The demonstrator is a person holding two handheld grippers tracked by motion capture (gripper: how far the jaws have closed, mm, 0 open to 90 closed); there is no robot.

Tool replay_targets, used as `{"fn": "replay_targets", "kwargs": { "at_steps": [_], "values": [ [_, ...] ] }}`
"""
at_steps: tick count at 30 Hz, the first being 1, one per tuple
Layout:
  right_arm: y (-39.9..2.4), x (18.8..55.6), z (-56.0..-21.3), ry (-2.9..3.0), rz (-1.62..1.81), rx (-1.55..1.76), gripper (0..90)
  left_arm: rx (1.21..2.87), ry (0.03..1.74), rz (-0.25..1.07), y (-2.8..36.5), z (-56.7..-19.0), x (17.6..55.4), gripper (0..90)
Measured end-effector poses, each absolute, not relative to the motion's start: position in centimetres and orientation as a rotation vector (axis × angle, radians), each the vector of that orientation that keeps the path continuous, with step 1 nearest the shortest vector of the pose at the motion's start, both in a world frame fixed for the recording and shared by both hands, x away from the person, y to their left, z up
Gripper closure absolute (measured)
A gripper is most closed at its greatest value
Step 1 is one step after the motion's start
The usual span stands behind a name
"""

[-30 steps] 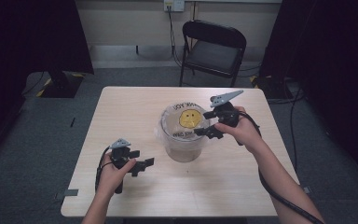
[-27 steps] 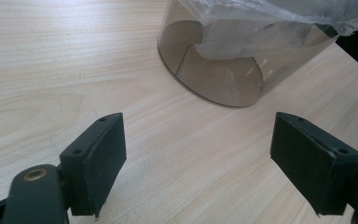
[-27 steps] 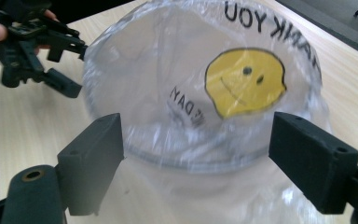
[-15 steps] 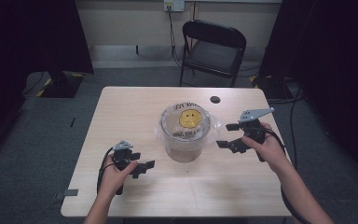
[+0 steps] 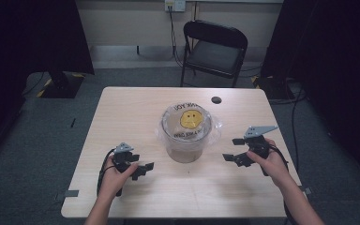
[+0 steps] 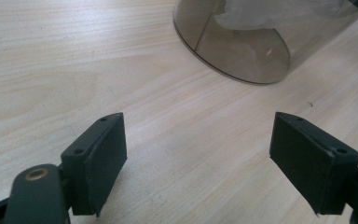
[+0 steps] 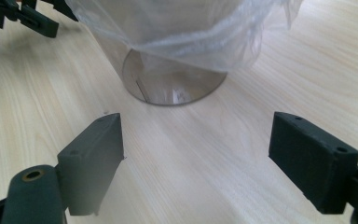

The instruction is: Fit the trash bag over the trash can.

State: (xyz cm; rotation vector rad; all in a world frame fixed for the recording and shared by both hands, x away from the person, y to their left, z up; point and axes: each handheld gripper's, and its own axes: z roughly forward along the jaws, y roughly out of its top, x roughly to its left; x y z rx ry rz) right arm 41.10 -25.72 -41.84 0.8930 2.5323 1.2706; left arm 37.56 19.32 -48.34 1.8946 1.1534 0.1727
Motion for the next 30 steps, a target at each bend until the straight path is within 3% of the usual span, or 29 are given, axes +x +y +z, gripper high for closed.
{"fn": "replay_targets", "kwargs": {
  "at_steps": [21, 30],
  "values": [
    [-27.8, 40.6, -47.8, 2.507, 1.148, 0.967, 17.4, 1.974, 1.133, 0.239, 19.5, -49.6, 37.7, 17.5],
    [-28.1, 40.5, -48.8, 2.497, 1.097, 0.956, 17.4, 2.009, 1.104, 0.273, 19.2, -49.7, 37.7, 16.6]
  ]
}}
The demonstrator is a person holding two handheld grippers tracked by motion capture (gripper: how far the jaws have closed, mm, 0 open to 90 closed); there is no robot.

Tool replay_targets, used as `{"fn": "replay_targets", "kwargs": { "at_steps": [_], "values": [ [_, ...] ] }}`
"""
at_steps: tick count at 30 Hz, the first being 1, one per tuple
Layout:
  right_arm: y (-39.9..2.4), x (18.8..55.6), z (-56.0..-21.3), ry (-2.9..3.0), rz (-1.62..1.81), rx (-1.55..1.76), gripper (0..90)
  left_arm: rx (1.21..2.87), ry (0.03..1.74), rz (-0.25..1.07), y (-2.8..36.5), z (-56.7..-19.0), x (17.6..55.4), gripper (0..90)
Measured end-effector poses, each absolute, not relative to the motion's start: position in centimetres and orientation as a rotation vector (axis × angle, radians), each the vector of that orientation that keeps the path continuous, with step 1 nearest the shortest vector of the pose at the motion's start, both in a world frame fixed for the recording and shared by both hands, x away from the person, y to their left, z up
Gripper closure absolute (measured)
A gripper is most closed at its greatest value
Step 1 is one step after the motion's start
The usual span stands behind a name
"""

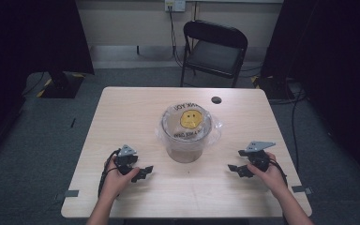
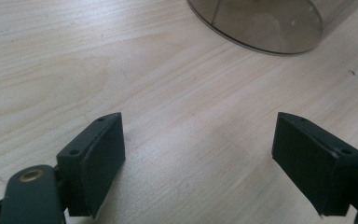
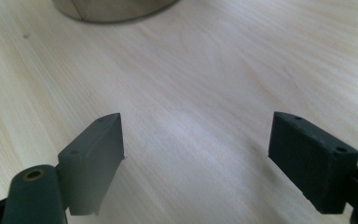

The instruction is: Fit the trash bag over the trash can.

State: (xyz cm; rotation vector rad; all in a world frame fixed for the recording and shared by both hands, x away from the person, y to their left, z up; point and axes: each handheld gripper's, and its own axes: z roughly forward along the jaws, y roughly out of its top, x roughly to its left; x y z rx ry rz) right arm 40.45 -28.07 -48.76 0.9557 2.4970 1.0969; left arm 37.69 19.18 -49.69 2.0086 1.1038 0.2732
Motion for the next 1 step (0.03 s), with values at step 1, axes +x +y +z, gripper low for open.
{"fn": "replay_targets", "kwargs": {
  "at_steps": [1],
  "values": [
    [-28.08, 40.42, -48.85, 2.499, 1.079, 0.949, 17.4, 2.01, 1.101, 0.275, 19.18, -49.7, 37.68, 16.6]
  ]
}}
